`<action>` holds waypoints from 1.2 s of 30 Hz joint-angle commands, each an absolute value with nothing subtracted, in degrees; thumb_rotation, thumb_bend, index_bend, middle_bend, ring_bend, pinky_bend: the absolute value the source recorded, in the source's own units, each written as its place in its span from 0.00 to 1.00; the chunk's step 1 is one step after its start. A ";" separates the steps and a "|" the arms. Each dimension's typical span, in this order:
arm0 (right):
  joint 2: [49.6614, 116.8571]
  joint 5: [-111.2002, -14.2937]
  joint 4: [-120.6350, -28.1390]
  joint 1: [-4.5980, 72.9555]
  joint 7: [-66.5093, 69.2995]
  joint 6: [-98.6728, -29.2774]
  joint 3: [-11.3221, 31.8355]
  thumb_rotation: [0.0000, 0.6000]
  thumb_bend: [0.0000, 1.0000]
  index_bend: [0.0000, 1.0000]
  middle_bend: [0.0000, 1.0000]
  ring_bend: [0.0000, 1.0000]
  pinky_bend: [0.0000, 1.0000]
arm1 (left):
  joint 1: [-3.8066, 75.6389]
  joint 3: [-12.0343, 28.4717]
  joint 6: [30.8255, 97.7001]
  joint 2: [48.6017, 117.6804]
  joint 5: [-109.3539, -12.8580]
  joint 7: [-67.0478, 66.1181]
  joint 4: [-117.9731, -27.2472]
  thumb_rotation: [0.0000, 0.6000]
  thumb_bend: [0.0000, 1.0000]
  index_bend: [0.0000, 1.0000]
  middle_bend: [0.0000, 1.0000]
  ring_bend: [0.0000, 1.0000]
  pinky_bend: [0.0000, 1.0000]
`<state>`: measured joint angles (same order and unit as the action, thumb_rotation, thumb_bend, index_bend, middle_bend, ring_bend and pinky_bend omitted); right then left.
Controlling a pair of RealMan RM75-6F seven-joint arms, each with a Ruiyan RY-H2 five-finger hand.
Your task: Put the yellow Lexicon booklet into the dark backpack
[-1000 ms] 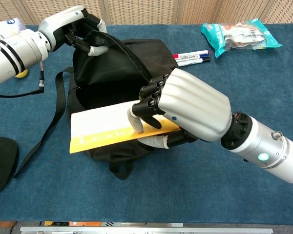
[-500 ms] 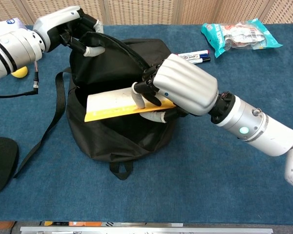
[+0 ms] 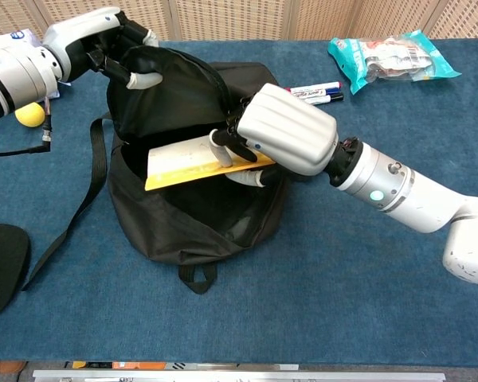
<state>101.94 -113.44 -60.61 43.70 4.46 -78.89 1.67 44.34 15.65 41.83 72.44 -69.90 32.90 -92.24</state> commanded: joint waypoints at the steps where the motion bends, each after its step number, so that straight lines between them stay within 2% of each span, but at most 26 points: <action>1: 102.38 -113.19 -58.56 43.89 2.98 -77.79 0.43 1.00 0.29 0.89 0.82 0.63 0.65 | 44.23 15.55 41.77 72.28 -70.02 33.10 -92.31 1.00 0.34 0.66 0.68 0.60 0.49; 6: 103.28 -112.11 -56.49 44.31 -1.21 -76.22 0.52 1.00 0.29 0.89 0.82 0.63 0.65 | 44.07 15.43 41.52 71.94 -70.37 33.88 -92.32 1.00 0.34 0.66 0.68 0.60 0.49; 20: 109.29 -105.96 -56.03 42.50 -15.84 -76.62 4.41 1.00 0.29 0.89 0.82 0.64 0.65 | 43.80 15.30 41.41 70.82 -71.51 35.48 -92.82 1.00 0.34 0.65 0.68 0.60 0.49; 36: 115.88 -104.88 -52.92 45.01 -19.05 -73.27 3.27 1.00 0.29 0.89 0.82 0.64 0.65 | 43.65 15.08 41.03 69.54 -72.22 36.88 -93.32 1.00 0.34 0.65 0.68 0.60 0.49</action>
<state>115.77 -104.90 -53.03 44.92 -18.98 -73.36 3.38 43.65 15.08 41.03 69.54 -72.21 36.88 -93.33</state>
